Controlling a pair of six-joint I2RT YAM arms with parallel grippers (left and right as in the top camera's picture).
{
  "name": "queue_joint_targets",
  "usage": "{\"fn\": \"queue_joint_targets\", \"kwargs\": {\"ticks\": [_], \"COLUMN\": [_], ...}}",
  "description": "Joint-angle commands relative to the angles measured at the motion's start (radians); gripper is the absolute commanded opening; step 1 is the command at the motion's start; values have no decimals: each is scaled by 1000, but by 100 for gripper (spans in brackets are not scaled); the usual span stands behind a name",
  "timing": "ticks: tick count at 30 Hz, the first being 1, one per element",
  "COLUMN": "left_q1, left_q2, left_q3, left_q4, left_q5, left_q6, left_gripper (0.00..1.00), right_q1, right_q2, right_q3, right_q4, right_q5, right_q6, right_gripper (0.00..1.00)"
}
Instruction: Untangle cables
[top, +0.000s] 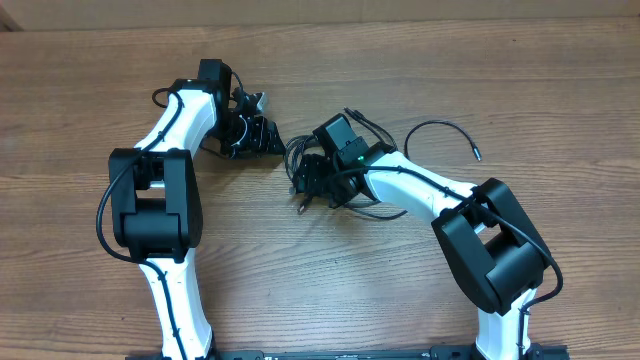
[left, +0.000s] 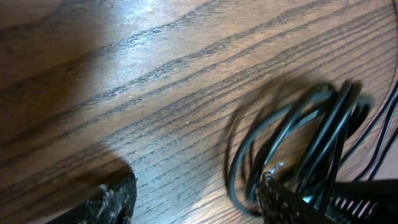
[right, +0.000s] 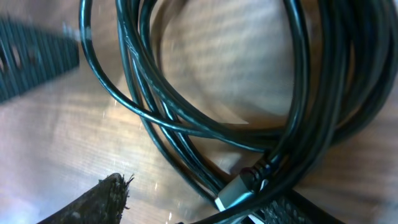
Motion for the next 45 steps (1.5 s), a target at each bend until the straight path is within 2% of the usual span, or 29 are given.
{"fn": "queue_joint_targets", "kwargs": {"ticks": [1, 7, 9, 18, 23, 28, 32, 37, 42, 45], "left_q1": [7, 6, 6, -8, -33, -71, -92, -94, -114, -143], "left_q2": [18, 18, 18, 18, 18, 18, 18, 16, 16, 17], "left_q3": [-8, -8, -8, -8, -8, -8, 2, 83, 128, 122], "left_q4": [5, 6, 9, 24, 38, 49, 40, -30, -40, -51], "left_q5": [-91, -91, -91, -87, -85, -89, -89, -91, -112, -183], "left_q6": [0, 0, 0, -3, -3, -3, -13, -32, -27, -28], "left_gripper": [65, 65, 66, 74, 76, 74, 71, 80, 77, 71], "right_q1": [10, 10, 7, -16, -41, -73, -101, -141, -173, -176], "right_q2": [49, 49, 49, 47, 22, -32, -77, -82, -82, -82], "right_q3": [-32, -31, -31, -27, -24, -24, -24, -24, -25, -25], "right_q4": [-41, -41, -41, -40, -45, -45, -56, -86, -105, -104], "right_q5": [-74, -78, -68, -60, -71, -71, -59, -42, -21, -17], "right_q6": [0, 0, 0, 0, -1, -85, -103, -60, -60, -60], "right_gripper": [69, 71, 75, 79, 79, 71, 70, 73, 79, 81]}}
